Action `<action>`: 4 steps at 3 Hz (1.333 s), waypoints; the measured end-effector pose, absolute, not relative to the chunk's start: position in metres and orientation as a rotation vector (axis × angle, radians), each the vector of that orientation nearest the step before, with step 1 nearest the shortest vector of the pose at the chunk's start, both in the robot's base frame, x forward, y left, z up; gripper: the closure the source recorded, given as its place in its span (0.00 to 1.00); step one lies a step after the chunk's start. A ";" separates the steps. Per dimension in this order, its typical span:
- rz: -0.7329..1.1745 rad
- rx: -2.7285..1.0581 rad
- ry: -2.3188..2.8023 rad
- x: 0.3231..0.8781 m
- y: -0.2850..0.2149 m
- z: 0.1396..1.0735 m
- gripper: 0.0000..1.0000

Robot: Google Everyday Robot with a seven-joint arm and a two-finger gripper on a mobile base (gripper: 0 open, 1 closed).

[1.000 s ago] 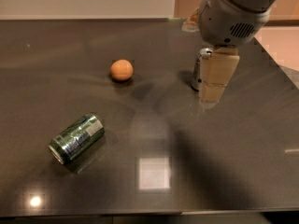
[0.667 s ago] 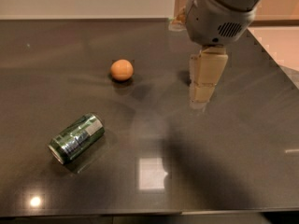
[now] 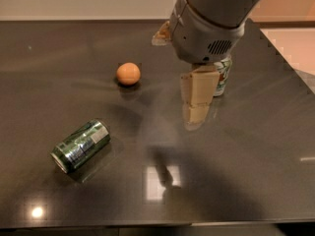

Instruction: Place green can upright

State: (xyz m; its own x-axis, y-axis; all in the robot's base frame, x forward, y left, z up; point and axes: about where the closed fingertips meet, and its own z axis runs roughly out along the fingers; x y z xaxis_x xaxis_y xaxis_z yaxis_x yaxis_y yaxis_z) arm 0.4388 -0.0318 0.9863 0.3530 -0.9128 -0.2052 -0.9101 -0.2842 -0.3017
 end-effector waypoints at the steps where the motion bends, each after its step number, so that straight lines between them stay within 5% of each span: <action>1: -0.009 -2.323 1.529 0.425 -0.018 0.978 0.00; 4: -0.020 -2.529 1.404 0.414 0.018 0.938 0.00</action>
Offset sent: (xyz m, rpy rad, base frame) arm -0.0304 0.0353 -0.0432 -0.0952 0.0478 0.2037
